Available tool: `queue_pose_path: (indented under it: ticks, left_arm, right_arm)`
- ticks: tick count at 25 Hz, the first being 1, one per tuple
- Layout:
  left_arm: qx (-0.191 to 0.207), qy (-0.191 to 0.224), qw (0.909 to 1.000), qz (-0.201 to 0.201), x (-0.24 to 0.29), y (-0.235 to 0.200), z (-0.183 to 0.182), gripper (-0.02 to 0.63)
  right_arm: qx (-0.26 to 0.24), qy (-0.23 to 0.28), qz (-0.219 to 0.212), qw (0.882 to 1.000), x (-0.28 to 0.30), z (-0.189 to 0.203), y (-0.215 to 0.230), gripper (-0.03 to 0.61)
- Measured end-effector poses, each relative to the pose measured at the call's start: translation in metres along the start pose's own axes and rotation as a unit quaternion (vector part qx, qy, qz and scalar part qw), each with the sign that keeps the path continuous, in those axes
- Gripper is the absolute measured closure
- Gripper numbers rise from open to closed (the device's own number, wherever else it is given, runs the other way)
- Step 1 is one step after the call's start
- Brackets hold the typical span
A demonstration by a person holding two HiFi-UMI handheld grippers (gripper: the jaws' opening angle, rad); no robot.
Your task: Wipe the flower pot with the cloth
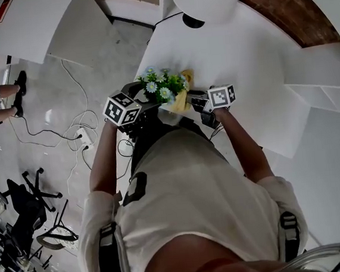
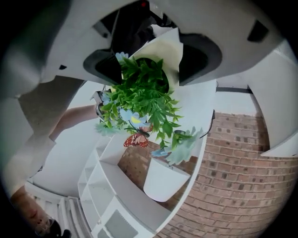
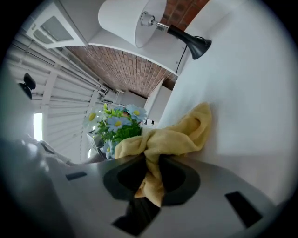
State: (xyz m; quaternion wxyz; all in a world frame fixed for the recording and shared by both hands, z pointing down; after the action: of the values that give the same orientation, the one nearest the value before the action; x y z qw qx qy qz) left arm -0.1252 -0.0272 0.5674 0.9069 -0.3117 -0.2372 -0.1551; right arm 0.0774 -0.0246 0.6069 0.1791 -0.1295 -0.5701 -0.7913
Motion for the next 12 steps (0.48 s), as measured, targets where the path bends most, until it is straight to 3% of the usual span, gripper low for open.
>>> queue_pose_path:
  ticks: [4,7,12]
  left_arm:
    - [0.03,-0.02,0.9993,0.009,0.012,-0.007,-0.014,0.244]
    - [0.047,-0.021,0.9987,-0.001,0.014,-0.007,-0.021,0.244]
    - [0.006,0.033,0.9977,-0.058,-0.016,-0.001,-0.013,0.244]
  right_arm:
    - [-0.02,-0.037,-0.002,0.999,0.005,0.02,-0.002,0.504]
    - [-0.022,-0.029,0.012,0.999,0.0,0.022,0.001,0.492]
    - [-0.01,0.026,0.02,0.999,-0.027,-0.006,0.011,0.492]
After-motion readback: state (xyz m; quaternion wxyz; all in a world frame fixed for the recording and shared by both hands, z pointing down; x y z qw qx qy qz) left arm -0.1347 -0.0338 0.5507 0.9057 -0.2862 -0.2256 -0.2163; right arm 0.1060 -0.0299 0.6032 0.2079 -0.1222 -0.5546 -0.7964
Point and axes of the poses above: the fingertips, and each gripper's own axes: x forward along the fingers, y to its right, z out of its underside, the point moved 7 cm from there along -x, backward along the fingers, and after that the axes turned 5 degrees about z, right-handed, at the moved point
